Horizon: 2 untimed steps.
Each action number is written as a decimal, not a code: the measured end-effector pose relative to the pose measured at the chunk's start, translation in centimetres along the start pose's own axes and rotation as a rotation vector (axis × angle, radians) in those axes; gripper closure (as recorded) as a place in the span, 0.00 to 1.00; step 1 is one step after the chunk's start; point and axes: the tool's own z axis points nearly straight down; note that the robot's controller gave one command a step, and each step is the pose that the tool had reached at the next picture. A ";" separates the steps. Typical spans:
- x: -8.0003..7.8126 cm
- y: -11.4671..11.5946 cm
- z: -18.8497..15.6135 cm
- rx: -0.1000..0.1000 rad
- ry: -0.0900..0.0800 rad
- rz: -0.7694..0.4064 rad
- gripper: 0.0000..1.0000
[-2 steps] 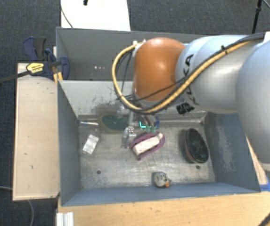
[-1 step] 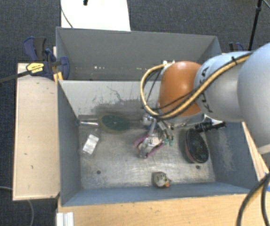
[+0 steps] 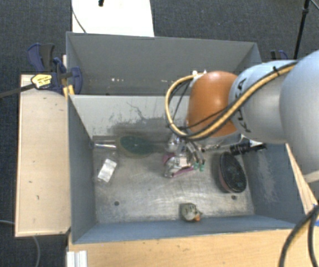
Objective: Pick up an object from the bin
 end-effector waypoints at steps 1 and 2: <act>0.5 -0.6 -14.3 0.003 -0.001 -0.186 1.00; 0.7 -0.6 -13.9 0.004 0.008 -0.183 0.00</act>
Offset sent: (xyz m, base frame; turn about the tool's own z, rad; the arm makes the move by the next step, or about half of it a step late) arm -0.0100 -0.0054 0.1380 -0.1863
